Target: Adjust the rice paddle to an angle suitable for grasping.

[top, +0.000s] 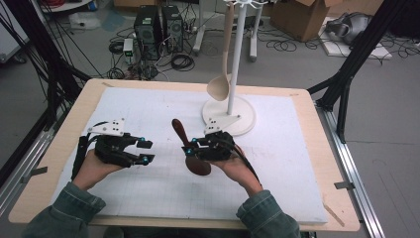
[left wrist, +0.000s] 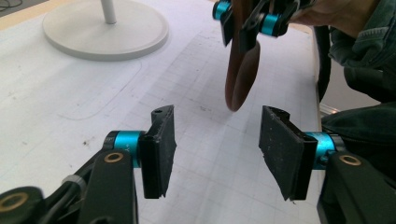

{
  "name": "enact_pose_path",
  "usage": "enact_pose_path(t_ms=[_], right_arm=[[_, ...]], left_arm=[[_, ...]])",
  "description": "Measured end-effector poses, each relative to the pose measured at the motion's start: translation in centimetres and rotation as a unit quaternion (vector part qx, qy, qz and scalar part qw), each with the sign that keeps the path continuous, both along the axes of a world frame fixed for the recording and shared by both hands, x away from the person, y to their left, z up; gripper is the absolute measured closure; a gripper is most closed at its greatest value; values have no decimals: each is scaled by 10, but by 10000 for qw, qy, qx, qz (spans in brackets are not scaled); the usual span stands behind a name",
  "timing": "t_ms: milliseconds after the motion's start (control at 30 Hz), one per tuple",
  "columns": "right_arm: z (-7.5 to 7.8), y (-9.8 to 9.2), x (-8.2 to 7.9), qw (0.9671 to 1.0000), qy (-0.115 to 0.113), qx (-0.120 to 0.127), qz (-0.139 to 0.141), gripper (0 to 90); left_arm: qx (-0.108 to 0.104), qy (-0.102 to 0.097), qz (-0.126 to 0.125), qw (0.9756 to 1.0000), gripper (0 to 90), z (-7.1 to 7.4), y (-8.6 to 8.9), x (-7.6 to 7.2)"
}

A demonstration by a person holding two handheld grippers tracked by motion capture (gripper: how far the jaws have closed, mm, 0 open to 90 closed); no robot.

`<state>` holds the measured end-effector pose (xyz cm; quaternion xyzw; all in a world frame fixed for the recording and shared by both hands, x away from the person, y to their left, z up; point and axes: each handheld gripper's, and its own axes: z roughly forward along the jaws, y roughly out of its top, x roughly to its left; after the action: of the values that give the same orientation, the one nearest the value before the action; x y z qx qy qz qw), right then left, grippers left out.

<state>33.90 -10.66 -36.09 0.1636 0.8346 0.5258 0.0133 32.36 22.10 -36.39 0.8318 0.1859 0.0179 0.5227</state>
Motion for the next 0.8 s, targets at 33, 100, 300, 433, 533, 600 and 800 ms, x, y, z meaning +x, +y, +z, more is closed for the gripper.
enact_pose_path(t_ms=[33,100,300,433,533,600,800], right_arm=[[1,-1,1,10000,-2,15,-2,780],[2,-5,2,10000,-1,54,-43,780],[3,-17,8,9998,58,95,-180,780],[5,-24,10,9995,86,165,-266,780],[8,-29,13,9992,75,206,-344,780],[10,-33,15,9989,81,266,-379,780],[23,-44,22,9981,19,379,-485,780]], left_arm=[[33,-15,21,10000,443,-1,1,-1],[28,-7,83,10000,424,-3,3,-2],[69,-1,219,9997,386,-10,8,-4],[94,-17,331,9994,356,-14,10,-5],[164,-50,446,9989,341,-16,11,-6],[168,-56,524,9985,332,-19,13,-7],[224,-104,630,9977,301,-24,15,-8]])
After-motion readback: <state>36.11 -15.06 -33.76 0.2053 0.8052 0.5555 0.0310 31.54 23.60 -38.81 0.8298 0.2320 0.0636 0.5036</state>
